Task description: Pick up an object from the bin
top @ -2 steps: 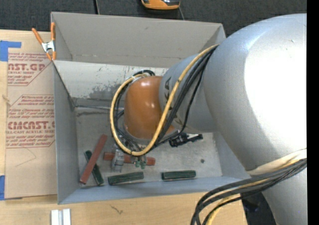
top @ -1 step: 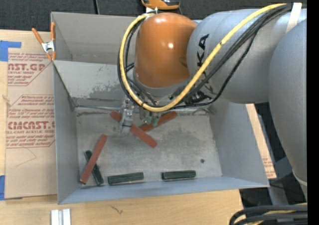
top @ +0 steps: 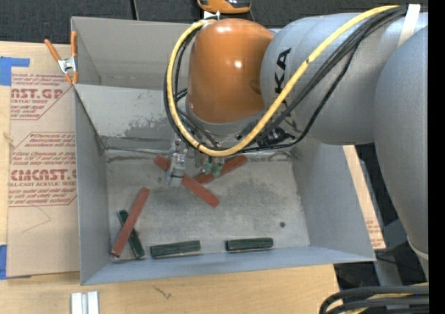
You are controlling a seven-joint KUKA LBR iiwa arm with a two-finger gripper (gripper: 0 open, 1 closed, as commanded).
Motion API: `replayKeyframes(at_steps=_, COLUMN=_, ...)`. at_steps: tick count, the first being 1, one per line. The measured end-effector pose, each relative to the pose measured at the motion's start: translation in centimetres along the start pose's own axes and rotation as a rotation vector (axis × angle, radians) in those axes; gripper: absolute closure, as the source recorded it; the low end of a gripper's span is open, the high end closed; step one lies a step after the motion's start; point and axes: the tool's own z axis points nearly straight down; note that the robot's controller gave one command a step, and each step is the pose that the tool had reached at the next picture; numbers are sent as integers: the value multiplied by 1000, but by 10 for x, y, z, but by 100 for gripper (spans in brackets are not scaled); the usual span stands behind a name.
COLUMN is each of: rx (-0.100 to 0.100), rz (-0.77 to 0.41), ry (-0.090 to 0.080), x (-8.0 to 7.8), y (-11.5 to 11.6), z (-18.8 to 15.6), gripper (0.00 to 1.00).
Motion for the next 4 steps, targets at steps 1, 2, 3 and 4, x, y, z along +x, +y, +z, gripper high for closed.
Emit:
replayKeyframes(at_steps=1, rx=-2, rz=-39, ry=-8, x=-16, y=6, z=50, gripper=100)
replayKeyframes(at_steps=2, rx=5, rz=-40, ry=11, x=-6, y=26, z=76, gripper=100)
replayKeyframes(at_steps=3, rx=0, rz=-42, ry=1, x=-22, y=0, z=27, gripper=100)
replayKeyframes(at_steps=4, rx=2, rz=-34, ry=-2, x=-18, y=15, z=32, gripper=100)
